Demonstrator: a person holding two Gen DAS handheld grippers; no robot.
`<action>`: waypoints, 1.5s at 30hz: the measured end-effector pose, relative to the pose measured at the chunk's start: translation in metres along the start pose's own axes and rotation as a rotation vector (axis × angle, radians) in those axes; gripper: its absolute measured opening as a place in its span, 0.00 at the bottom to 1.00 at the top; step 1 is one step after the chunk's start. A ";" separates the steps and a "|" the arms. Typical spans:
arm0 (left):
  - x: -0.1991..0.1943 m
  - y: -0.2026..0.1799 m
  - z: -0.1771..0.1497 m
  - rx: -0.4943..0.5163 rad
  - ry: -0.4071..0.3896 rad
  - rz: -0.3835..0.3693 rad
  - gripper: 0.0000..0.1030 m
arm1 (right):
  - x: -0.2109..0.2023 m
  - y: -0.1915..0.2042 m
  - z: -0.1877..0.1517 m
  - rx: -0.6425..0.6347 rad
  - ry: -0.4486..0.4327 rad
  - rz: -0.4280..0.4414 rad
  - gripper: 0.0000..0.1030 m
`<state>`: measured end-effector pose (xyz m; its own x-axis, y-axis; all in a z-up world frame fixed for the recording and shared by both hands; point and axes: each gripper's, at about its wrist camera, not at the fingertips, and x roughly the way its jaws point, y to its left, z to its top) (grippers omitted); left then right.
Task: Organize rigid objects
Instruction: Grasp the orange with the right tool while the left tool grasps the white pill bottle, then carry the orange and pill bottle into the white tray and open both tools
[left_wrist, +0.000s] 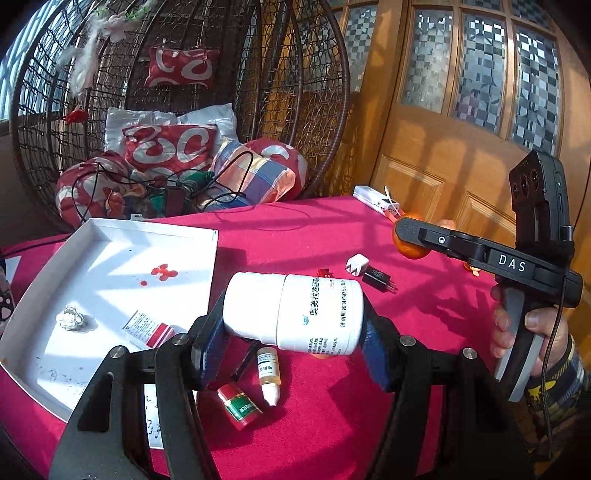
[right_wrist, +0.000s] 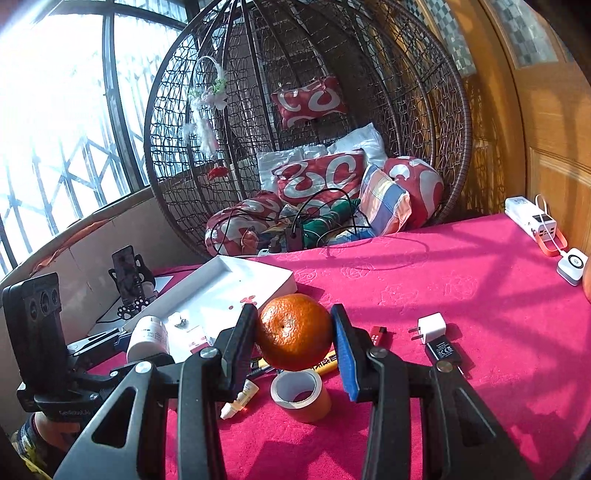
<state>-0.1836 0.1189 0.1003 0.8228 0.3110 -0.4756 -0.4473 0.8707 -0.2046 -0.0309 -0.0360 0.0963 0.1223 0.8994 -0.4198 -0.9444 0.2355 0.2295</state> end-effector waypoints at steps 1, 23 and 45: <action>-0.001 0.002 0.000 -0.004 -0.002 0.001 0.62 | 0.000 0.001 0.000 -0.001 0.001 0.002 0.39; -0.025 0.047 0.000 -0.117 -0.060 0.081 0.62 | 0.014 0.029 0.006 -0.052 0.020 0.071 0.39; -0.047 0.166 -0.034 -0.391 -0.066 0.360 0.62 | 0.104 0.098 0.016 -0.183 0.187 0.180 0.39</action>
<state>-0.3084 0.2356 0.0593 0.6081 0.5982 -0.5219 -0.7921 0.5016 -0.3479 -0.1059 0.0867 0.0896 -0.0944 0.8331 -0.5451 -0.9870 -0.0069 0.1603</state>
